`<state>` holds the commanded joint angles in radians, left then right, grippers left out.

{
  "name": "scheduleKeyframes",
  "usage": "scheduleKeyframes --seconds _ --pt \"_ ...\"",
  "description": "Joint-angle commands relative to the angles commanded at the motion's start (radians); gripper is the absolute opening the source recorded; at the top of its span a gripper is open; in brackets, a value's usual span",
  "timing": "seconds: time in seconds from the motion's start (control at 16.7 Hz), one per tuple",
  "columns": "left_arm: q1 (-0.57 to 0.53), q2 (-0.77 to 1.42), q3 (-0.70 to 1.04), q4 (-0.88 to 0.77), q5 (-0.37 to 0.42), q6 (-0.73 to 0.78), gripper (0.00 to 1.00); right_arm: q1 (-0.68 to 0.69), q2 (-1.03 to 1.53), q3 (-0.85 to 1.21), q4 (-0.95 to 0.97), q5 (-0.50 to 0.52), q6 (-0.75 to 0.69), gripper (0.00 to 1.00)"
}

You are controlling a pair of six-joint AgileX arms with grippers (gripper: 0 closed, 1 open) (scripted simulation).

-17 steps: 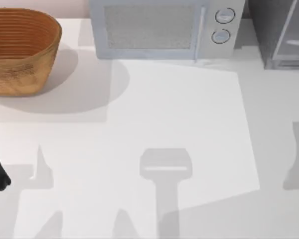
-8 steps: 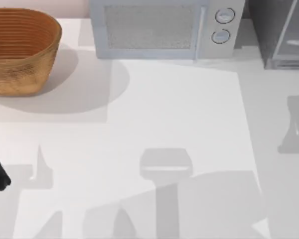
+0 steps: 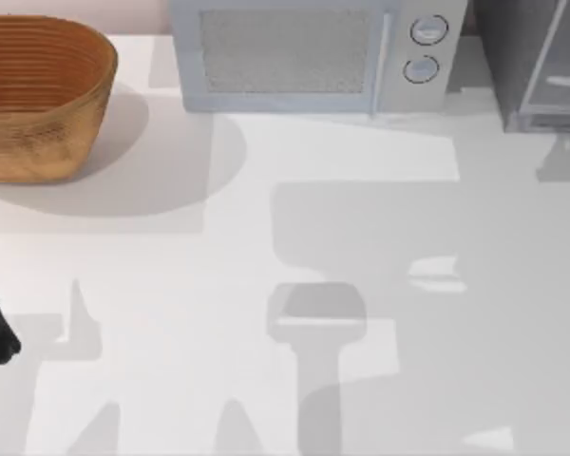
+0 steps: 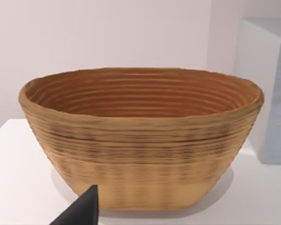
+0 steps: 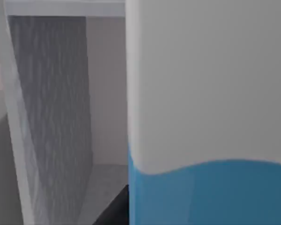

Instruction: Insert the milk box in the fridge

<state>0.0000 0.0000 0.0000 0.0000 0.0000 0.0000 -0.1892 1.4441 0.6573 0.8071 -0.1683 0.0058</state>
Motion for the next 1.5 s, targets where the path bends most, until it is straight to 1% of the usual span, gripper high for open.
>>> scheduleKeyframes --seconds 0.18,0.36,0.54,0.66,1.02,1.14,1.32,1.5 --pt "0.0 0.0 0.0 0.0 0.0 0.0 1.0 -0.037 0.321 0.129 0.159 -0.035 0.003 0.0" --pt "0.0 0.0 0.0 0.0 0.0 0.0 1.0 -0.066 0.553 0.232 0.286 -0.063 0.007 0.0" --pt "0.0 0.0 0.0 0.0 0.0 0.0 1.0 -0.084 0.689 0.298 0.367 -0.082 0.009 0.0" --pt "0.0 0.0 0.0 0.0 0.0 0.0 1.0 -0.089 0.727 0.318 0.391 -0.087 0.01 0.0" --pt "0.0 0.0 0.0 0.0 0.0 0.0 1.0 -0.084 0.727 0.318 0.389 -0.087 0.011 0.0" --pt "0.0 0.0 0.0 0.0 0.0 0.0 1.0 -0.081 0.751 0.354 0.366 -0.084 0.013 0.0" --pt "0.0 0.0 0.0 0.0 0.0 0.0 1.0 -0.071 0.818 0.484 0.29 -0.071 0.015 0.0" --pt "0.0 0.0 0.0 0.0 0.0 0.0 1.0 -0.057 0.893 0.677 0.189 -0.054 0.014 0.0"
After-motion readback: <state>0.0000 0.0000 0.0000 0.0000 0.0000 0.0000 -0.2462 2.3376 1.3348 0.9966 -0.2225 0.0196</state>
